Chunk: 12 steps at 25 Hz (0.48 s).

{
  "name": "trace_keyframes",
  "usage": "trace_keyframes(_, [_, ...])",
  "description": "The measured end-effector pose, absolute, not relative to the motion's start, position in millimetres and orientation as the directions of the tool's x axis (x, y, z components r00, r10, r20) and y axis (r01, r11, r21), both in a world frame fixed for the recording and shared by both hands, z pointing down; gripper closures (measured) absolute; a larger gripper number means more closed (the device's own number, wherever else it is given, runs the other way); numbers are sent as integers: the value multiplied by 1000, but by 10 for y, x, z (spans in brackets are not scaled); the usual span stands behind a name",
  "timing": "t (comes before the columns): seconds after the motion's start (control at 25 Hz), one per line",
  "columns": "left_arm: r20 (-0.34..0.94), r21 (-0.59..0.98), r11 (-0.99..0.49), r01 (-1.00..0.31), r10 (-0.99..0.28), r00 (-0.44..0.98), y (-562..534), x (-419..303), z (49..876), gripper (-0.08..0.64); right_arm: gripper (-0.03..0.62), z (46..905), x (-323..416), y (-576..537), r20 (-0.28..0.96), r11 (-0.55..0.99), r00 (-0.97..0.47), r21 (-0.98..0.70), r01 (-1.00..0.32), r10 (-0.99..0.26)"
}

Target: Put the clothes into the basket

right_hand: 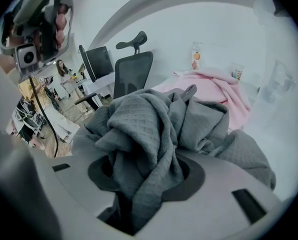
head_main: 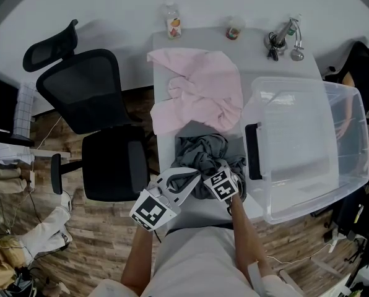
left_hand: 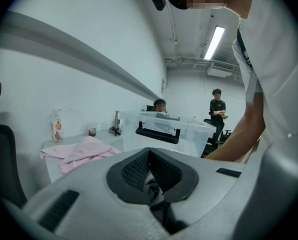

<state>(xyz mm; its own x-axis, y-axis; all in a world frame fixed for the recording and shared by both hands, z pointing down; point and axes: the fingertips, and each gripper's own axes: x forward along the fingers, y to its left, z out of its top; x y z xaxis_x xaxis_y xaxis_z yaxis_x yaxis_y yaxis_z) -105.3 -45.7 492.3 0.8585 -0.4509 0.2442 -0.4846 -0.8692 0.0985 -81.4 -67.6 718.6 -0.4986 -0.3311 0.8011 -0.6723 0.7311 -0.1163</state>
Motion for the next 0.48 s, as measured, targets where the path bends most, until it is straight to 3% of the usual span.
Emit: trace_keyframes(0.48, [249,99,-860,-501,-466,849,-437,-1092,4896,555,469,6948,-848,-615,769,721,-547,-169,-672,-329])
